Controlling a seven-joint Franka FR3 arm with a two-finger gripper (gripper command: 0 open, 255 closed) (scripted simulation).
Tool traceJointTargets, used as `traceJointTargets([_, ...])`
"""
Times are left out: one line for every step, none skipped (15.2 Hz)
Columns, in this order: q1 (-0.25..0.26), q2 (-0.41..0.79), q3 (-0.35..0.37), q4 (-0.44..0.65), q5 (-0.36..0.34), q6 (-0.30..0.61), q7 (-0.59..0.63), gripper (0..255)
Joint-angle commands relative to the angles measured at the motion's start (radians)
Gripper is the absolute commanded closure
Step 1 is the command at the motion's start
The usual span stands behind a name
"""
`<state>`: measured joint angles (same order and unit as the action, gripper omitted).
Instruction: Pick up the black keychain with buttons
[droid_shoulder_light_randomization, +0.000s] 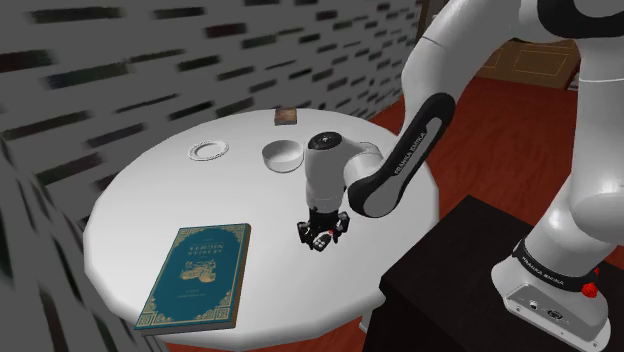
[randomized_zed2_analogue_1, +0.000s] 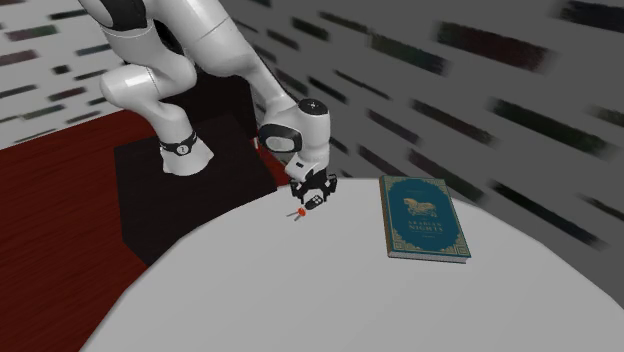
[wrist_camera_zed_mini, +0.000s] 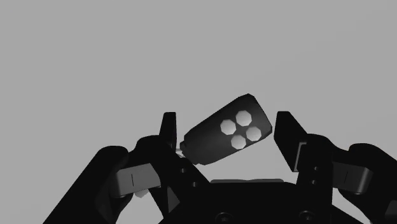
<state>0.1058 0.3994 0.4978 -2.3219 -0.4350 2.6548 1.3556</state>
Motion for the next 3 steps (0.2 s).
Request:
traceJointTargets([-0.013,-0.024,0.020,-0.005,0.025,-0.018,-0.016,255])
traceJointTargets([-0.014,-0.026,0.021,-0.005,0.027,-0.019,-0.017,255])
traceJointTargets([-0.014,-0.026,0.021,-0.006,0.027,-0.019,-0.017,255])
